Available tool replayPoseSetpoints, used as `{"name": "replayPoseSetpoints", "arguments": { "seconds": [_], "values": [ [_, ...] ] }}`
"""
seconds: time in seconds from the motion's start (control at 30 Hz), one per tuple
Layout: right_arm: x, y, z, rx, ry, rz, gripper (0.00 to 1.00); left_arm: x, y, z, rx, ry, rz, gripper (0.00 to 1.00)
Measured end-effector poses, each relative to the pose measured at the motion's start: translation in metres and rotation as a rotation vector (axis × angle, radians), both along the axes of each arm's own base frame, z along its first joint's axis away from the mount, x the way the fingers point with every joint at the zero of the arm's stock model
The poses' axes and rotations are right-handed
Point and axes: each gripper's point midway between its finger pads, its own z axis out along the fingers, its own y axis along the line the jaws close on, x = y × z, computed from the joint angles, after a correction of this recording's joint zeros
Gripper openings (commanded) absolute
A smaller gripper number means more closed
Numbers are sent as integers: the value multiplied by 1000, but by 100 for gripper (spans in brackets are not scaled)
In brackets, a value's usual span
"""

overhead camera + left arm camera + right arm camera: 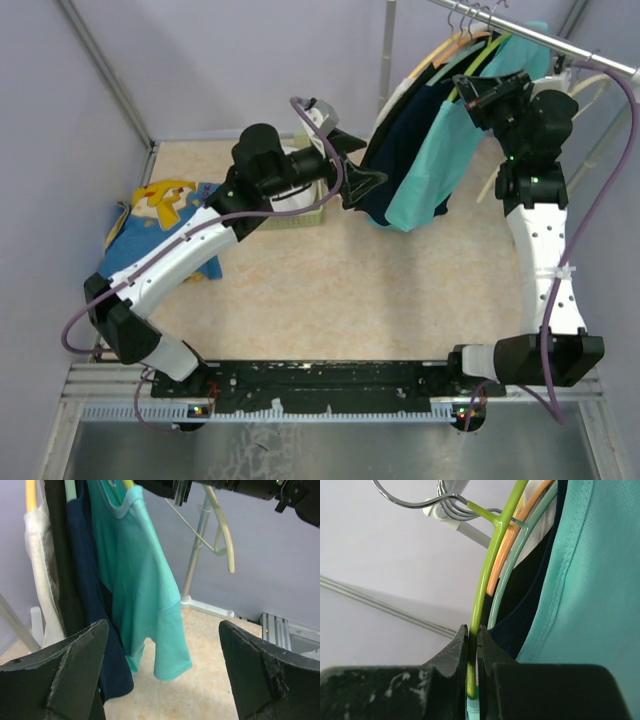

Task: Remove the t-shirt from the hanger
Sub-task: Pick up the hanger from the clothesline.

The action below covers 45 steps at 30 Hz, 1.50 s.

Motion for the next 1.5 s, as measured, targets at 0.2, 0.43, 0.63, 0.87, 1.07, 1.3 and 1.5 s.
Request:
{"name": "replayPoseSetpoints", "arguments": {
  "seconds": [0.2, 0.43, 0.63, 0.87, 1.07, 1.3, 1.5],
  "values": [
    [-9, 4, 5, 8, -21, 15, 0, 2, -9, 14, -44, -20, -25, 97],
    [-19, 18, -1, 11, -33, 51, 0, 6, -37, 18, -75, -21, -73, 97],
    [-35, 19, -8, 12, -41, 51, 0, 2, -70, 11, -78, -9, -123, 96],
    [-48, 19, -3, 12, -66, 48, 0, 3, -100, 0, -69, 4, -147, 92],
    [-54, 19, -4, 16, -78, 51, 0, 8, -114, 9, -87, -3, -132, 77],
    [-62, 20, -2, 18, -87, 53, 0, 13, -121, 14, -107, 1, -99, 61],
    [-66, 20, 2, 20, -96, 57, 0, 17, -126, 9, -103, 22, -78, 39]
  ]
}}
